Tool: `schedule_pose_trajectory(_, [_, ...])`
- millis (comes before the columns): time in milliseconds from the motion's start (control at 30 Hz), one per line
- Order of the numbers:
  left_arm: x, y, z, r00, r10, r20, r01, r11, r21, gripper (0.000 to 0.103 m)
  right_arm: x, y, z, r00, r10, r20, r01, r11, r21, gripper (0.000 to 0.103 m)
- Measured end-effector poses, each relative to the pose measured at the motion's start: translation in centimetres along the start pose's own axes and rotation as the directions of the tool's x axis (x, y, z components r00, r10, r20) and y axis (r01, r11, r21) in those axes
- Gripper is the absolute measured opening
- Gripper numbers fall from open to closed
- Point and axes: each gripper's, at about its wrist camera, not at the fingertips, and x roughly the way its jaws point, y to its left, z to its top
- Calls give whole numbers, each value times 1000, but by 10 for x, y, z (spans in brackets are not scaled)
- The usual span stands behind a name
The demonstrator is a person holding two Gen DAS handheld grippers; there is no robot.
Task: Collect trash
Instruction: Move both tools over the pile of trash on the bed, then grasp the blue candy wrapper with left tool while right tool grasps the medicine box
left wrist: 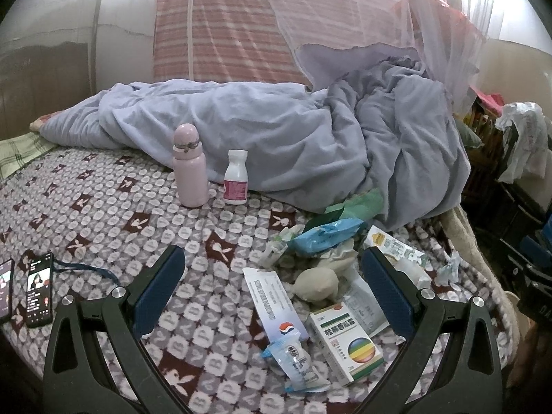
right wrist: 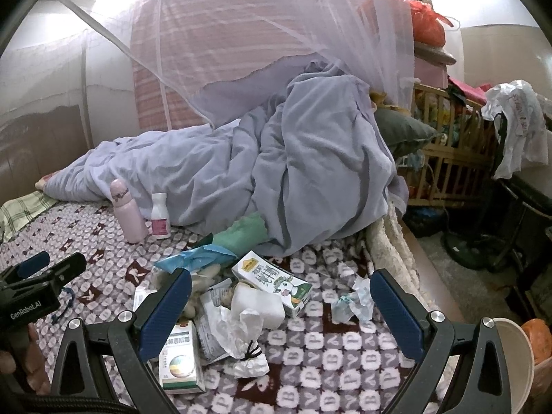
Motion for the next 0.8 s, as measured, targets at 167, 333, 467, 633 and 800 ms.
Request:
schedule_pose_trajectory(167, [4,2,-3,1000,2,-16,-2,1000,-3,102,3,-1,-1,1000,-2,-10,2,1000,-1,102])
schedule_pose_trajectory(333, [10,6,-10,999,5,-41,-5,1000,-11,102,9,-2,-4,1000,-1,-29,1,1000,-1,102])
schedule_pose_trajectory(467, [17,11,-17,997,8,-81,-9,1000,-14,102,16,-1,-7,998,2,-57,-3,1000,-11,102])
schedule_pose_trajectory(633, [23,18,-29,991,0,-136,1,1000,8,102,30,-3,-15,993,5,-119,-9,999,-33,102])
schedule_pose_trajectory(800, [32,29,-45,977,-17,-211,23,999,26,102,51,-6,-30,971,23,-238,-36,998,-52,102])
